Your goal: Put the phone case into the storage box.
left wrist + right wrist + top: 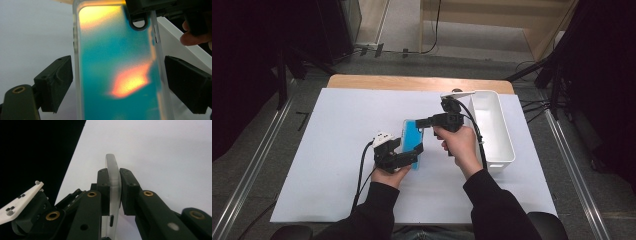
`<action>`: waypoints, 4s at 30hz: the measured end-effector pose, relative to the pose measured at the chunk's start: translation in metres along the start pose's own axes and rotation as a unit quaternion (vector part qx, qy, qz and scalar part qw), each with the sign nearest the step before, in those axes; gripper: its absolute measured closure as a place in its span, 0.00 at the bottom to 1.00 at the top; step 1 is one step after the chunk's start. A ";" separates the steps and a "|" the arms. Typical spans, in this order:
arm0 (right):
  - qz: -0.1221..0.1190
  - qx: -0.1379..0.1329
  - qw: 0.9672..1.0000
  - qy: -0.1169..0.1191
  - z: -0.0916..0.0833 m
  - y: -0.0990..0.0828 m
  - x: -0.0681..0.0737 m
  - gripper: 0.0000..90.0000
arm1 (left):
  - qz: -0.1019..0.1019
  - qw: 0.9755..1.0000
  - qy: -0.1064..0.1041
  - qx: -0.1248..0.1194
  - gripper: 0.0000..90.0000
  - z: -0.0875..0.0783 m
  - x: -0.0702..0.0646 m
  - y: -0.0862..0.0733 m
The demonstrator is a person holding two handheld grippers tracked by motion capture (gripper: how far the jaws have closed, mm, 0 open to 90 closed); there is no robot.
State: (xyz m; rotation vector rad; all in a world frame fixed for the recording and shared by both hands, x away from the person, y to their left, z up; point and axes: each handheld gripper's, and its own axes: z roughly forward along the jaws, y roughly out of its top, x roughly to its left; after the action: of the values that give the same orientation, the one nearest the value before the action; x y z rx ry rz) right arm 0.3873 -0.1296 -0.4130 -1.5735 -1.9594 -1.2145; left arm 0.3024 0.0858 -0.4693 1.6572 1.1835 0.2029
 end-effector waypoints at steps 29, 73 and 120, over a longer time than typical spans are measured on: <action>-0.068 -0.008 0.997 -0.043 -0.026 0.005 -0.010 0.86 | -0.005 0.993 -0.067 0.093 0.12 -0.013 0.006 0.027; -0.291 0.038 0.956 0.011 -0.058 -0.022 -0.005 0.86 | 0.097 0.952 -0.206 0.205 0.19 -0.030 0.035 0.062; -0.400 0.157 0.899 0.088 -0.044 -0.014 0.015 0.86 | 0.191 0.912 -0.271 0.240 0.39 -0.025 0.019 0.086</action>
State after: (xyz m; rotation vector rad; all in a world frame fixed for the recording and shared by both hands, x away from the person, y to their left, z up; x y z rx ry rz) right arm 0.3591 -0.1552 -0.3831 -0.4564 -2.5959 -1.1471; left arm 0.3470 0.1191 -0.3968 2.1819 0.4934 -0.3217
